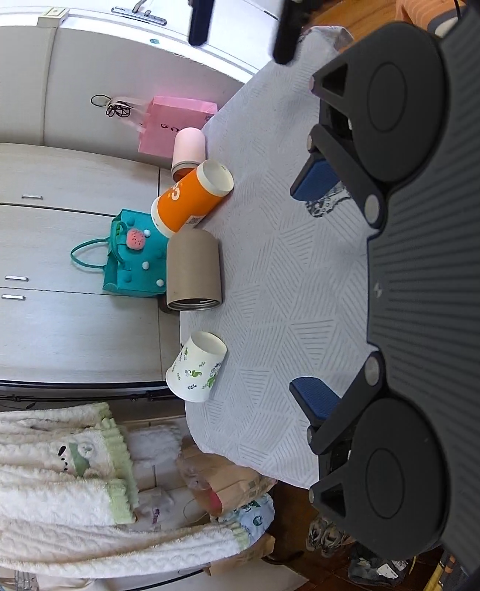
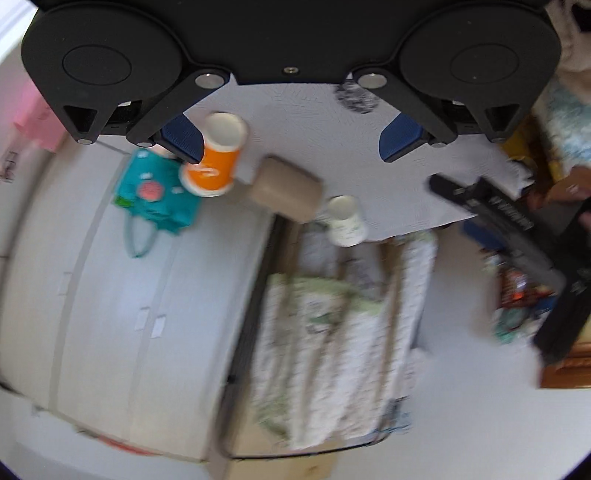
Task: Flip cup upright
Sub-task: 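Move the right gripper to the tan tumbler lying on its side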
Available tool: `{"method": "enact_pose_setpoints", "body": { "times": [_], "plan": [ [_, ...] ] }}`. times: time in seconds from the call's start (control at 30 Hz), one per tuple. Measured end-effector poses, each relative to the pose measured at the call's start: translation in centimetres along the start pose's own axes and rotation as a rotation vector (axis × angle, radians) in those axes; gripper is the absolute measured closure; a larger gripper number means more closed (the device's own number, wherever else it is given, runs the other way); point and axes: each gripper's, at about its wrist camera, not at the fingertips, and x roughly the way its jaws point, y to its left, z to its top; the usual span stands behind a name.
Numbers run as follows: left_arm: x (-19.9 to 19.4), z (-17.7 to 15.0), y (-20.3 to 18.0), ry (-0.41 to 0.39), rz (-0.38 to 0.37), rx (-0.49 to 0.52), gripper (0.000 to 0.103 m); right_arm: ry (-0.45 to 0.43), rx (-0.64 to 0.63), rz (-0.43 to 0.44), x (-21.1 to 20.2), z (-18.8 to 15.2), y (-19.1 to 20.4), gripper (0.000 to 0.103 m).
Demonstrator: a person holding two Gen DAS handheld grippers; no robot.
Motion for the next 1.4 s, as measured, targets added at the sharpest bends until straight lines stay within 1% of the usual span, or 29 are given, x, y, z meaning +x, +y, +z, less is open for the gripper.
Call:
{"method": "enact_pose_setpoints", "body": {
  "times": [0.17,0.23,0.37,0.63,0.7,0.8,0.87,0.93,1.0,1.07,1.13,1.17,1.27,1.4],
  "plan": [
    [1.2,2.0,0.9,0.016,-0.001,-0.040,0.000,0.076,-0.095,0.069,3.2,1.3,-0.1,0.001],
    [1.8,2.6,1.3,0.020,-0.004,-0.058,0.000,0.115,-0.128,0.119,4.3,1.9,-0.5,0.001],
    [3.7,3.5,1.9,0.046,-0.007,-0.068,0.000,0.164,-0.148,0.188,6.0,2.9,-1.4,0.001],
    [8.0,4.7,2.9,0.117,-0.016,-0.091,0.000,0.218,-0.233,0.226,10.5,4.2,-2.2,0.001],
    [8.8,5.1,3.1,0.121,-0.014,-0.089,0.000,0.228,-0.252,0.234,11.8,4.5,-2.3,0.001],
    [9.9,5.5,3.4,0.104,-0.013,-0.072,0.000,0.252,-0.257,0.267,13.6,4.8,-2.8,0.001],
    [10.6,5.5,3.6,0.079,-0.025,-0.060,0.000,0.259,-0.270,0.267,14.8,4.8,-3.1,0.001],
    [11.4,5.3,4.1,0.077,-0.039,-0.078,0.000,0.266,-0.306,0.249,16.1,4.6,-3.1,0.001],
    [12.2,5.1,4.6,0.082,-0.071,-0.105,0.000,0.278,-0.339,0.249,17.4,4.6,-3.2,0.001],
    [13.1,5.0,5.1,0.092,-0.100,-0.141,0.000,0.291,-0.341,0.300,18.5,4.8,-3.7,0.001],
    [13.8,4.9,5.6,0.098,-0.130,-0.180,0.000,0.316,-0.312,0.346,19.6,5.0,-4.2,0.001],
    [14.1,4.8,5.9,0.105,-0.150,-0.204,0.000,0.327,-0.318,0.355,20.1,5.1,-4.2,0.001],
    [15.0,4.6,6.6,0.122,-0.198,-0.276,0.000,0.314,-0.397,0.324,21.1,5.1,-4.0,0.001],
    [15.8,4.6,6.6,0.117,-0.204,-0.288,0.000,0.322,-0.493,0.304,22.8,5.4,-4.0,0.001]
  ]
}}
